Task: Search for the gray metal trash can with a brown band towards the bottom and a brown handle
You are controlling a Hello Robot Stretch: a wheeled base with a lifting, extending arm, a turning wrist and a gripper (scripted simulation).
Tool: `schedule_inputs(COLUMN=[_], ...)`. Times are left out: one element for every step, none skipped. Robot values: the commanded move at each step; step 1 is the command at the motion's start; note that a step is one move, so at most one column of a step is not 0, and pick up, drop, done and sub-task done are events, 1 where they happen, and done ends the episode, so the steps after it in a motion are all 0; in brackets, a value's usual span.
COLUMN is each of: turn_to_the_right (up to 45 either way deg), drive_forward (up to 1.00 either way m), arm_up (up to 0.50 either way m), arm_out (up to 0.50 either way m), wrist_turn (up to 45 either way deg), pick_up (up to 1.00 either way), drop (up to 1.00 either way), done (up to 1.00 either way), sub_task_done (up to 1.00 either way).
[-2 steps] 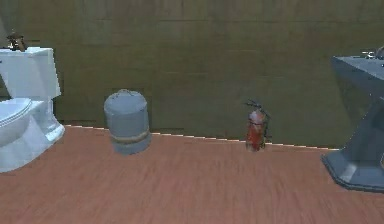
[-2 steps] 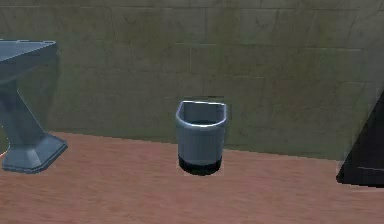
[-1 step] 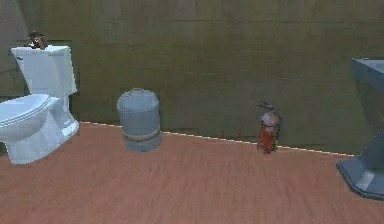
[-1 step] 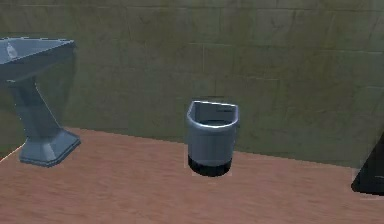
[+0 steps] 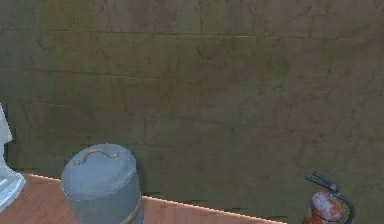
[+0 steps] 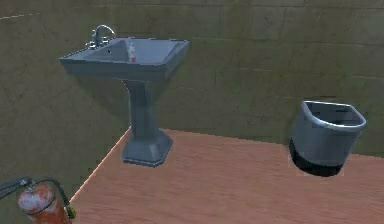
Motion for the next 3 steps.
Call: schedule_inputs(turn_to_the_right=[0.0,-33.0,0.0], drive_forward=[0.15,0.0,0.0], arm_up=[0.0,0.0,0.0], arm_out=[0.0,0.0,0.0], wrist_turn=[0.0,0.0,0.0], pick_up=[0.0,0.0,0.0], drop=[0.0,0.0,0.0], done=[0.0,0.0,1.0], sub_task_done=[0.0,0.0,0.0])
